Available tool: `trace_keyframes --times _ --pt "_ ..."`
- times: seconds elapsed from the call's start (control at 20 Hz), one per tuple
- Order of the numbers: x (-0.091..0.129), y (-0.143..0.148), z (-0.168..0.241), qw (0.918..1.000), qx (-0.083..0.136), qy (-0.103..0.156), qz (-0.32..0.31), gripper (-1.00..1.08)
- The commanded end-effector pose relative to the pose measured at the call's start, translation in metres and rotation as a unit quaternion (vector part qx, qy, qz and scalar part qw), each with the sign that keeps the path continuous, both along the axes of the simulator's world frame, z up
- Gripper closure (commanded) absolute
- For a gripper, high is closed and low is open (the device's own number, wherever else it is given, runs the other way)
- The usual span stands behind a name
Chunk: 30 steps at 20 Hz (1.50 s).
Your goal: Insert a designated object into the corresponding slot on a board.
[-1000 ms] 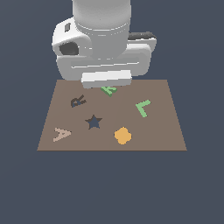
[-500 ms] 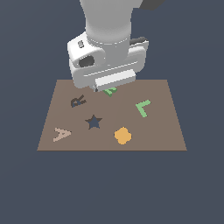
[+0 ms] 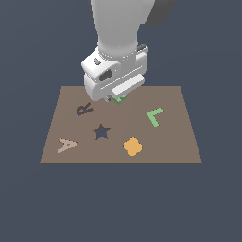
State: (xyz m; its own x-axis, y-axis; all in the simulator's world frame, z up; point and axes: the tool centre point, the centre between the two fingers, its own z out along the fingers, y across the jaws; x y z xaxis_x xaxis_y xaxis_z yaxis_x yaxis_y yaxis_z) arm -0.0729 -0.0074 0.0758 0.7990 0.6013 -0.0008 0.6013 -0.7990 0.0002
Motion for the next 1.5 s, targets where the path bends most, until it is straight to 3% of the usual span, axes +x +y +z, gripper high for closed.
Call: trace_keyframes --times 0.0,0.5,1.3,1.35,1.45 --pt "-0.006 -0.001 -0.008 0.9996 0.000 0.000 0.028 -0.92" --pt "-0.018 -0.005 -0.025 0.9965 0.001 0.000 0.084 -0.92" --pt "-0.018 -0.006 -0.046 0.9962 0.000 0.000 0.087 -0.92" --pt "-0.018 -0.006 -0.046 0.9962 0.000 0.000 0.087 1.08" --pt "-0.018 -0.006 -0.046 0.9962 0.000 0.000 0.087 1.08"
